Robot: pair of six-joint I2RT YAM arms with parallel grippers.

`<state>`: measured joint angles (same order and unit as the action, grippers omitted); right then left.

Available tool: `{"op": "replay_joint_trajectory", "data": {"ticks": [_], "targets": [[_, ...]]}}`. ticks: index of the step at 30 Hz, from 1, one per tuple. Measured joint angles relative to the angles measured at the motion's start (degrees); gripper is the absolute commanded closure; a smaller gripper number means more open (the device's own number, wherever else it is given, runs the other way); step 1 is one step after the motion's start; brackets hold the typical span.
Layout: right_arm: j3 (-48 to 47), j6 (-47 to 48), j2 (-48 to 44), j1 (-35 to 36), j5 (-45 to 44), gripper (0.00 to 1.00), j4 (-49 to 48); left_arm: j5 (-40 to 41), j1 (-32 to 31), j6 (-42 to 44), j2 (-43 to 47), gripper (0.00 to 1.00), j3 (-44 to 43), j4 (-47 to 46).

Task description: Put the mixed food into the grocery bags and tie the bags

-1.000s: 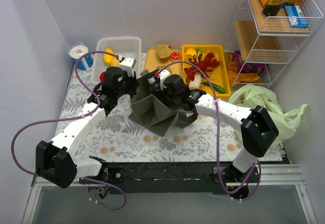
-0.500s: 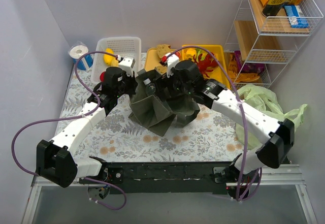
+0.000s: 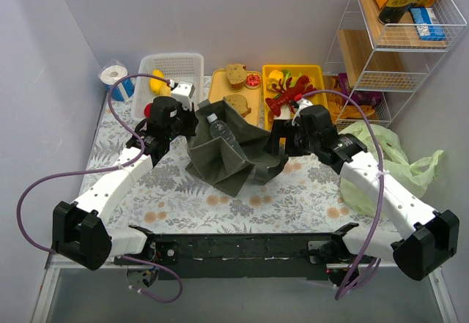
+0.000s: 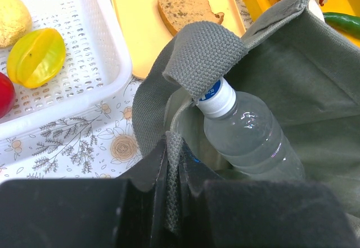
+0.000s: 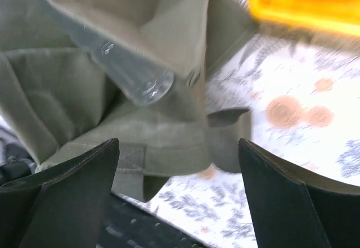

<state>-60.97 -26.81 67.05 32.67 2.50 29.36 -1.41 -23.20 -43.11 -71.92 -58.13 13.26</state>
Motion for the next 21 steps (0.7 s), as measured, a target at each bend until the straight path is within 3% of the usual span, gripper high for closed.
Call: {"op": "replay_joint_trajectory", "data": {"ticks": [9, 16, 21], "targets": [[13.18, -15.21, -7.23, 0.2, 2.43, 0.12, -9.07, 0.0, 0.0, 0.0, 0.0, 1.0, 0.0, -0.02], [16.28, -19.89, -6.99, 0.2, 2.29, 0.13, -11.69, 0.0, 0.0, 0.02, 0.0, 1.0, 0.0, 0.0], [21.66, -21.51, -6.88, 0.2, 2.69, 0.32, -17.94, -0.04, 0.0, 0.02, 0.0, 1.0, 0.0, 0.0]]}}
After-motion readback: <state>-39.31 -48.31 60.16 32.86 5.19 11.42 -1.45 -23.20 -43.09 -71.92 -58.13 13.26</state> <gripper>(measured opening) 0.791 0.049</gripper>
